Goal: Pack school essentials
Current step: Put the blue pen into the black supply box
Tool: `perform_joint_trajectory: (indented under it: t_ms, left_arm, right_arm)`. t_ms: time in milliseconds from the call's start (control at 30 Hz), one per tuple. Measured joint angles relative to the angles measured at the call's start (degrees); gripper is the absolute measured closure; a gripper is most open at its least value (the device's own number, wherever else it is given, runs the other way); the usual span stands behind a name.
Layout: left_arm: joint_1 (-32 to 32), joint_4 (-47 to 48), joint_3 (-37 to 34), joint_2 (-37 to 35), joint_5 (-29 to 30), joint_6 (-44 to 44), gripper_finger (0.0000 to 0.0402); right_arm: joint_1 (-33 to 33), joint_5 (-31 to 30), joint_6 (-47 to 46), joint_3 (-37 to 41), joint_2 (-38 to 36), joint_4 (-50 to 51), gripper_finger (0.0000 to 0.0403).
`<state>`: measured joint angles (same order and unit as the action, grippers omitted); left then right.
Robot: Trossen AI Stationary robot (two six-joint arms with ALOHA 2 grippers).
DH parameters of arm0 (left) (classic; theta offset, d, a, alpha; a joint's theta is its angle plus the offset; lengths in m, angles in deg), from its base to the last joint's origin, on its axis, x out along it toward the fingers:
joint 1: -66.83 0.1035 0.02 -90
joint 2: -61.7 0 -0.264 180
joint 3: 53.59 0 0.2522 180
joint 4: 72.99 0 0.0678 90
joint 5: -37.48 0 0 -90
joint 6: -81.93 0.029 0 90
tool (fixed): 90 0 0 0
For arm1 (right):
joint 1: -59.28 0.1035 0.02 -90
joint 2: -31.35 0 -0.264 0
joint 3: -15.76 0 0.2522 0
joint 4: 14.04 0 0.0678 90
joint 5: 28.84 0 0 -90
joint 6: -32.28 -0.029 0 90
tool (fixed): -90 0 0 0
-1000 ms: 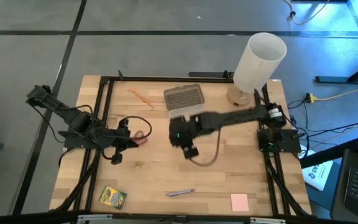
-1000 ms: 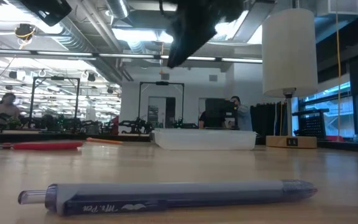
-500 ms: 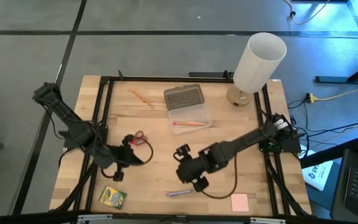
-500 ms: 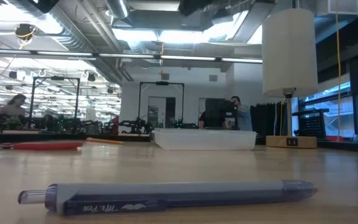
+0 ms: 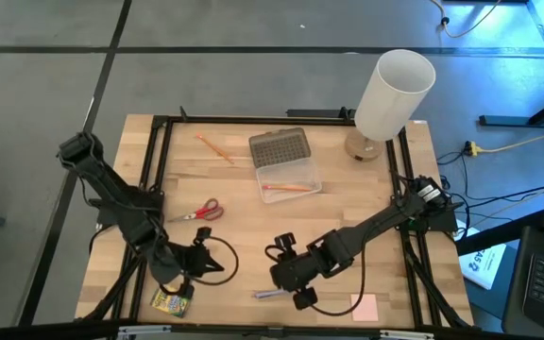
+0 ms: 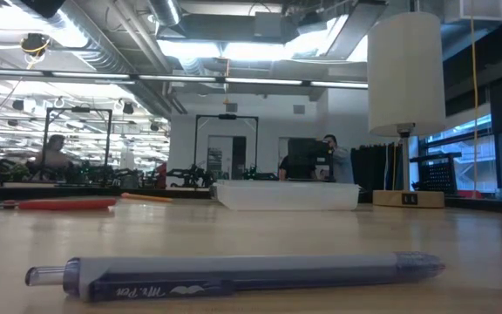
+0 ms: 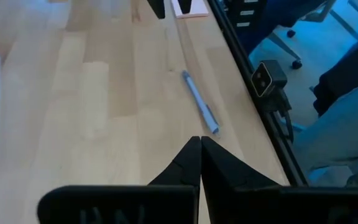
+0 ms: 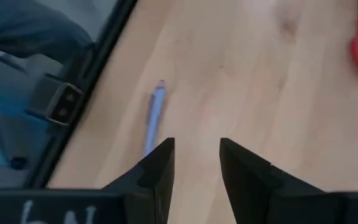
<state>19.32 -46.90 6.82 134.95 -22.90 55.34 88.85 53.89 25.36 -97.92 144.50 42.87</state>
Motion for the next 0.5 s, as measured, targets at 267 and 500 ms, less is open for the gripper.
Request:
perform_joint_trajectory:
  t_ms: [267, 500]
  left_arm:
    - [-2.7, -1.0, 0.0, 0.8, 4.2, -1.5, 0.0401]
    - [-5.1, -2.6, 0.0, 0.8, 6.1, -1.4, 0.04]
  right_arm:
    - [0.5, 2.5, 4.5, 0.0, 2.7, -4.0, 0.0253]
    - [1.2, 3.6, 7.1, 0.0, 7.3, -11.7, 0.0243]
